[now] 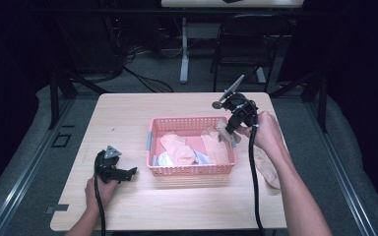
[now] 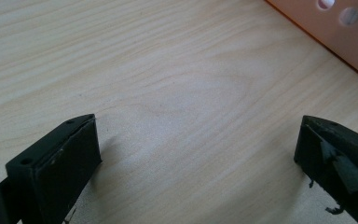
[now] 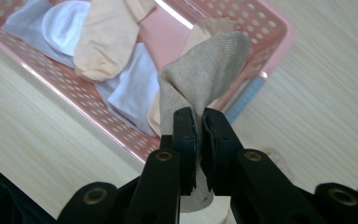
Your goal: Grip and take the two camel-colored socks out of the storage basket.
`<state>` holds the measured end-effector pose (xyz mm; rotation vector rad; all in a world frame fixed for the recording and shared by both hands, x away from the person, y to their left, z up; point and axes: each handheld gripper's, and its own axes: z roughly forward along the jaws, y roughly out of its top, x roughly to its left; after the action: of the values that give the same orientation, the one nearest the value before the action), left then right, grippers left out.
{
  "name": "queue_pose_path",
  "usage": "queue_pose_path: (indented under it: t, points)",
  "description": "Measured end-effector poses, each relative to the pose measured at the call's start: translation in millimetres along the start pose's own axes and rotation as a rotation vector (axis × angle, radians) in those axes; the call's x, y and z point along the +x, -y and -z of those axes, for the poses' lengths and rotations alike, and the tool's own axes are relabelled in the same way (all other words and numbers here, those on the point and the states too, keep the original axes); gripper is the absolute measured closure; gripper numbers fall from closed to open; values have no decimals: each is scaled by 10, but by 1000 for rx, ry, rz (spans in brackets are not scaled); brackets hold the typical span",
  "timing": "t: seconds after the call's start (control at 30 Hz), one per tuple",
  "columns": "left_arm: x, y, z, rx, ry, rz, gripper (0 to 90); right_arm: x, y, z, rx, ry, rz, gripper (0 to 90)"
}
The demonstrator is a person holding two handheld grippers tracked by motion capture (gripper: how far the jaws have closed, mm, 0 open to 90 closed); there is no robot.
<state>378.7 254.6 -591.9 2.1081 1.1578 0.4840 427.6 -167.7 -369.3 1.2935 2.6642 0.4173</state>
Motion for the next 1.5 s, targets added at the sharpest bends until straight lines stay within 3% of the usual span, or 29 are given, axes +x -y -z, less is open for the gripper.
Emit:
queue_pose_path:
  t: [0.3, 0.37, 0.7, 0.93, 1.23, 1.5]
  points:
    - [0, 0, 0, 0, 0, 0, 0, -243, 267, 185, -23, 33, -59, 839]
    - [0, 0, 0, 0, 0, 0, 0, -353, 383, 256, -24, 46, -80, 839]
    - [0, 0, 0, 0, 0, 0, 0, -598, 673, 299, -27, 65, -152, 839]
    - [0, 0, 0, 0, 0, 0, 0, -732, 839, 103, 9, 77, -195, 838]
    - [0, 0, 0, 0, -1, -1, 0, -881, 1056, -302, 31, 33, -269, 839]
    - [0, 0, 0, 0, 0, 0, 0, -994, 1165, -574, 67, 10, -299, 837]
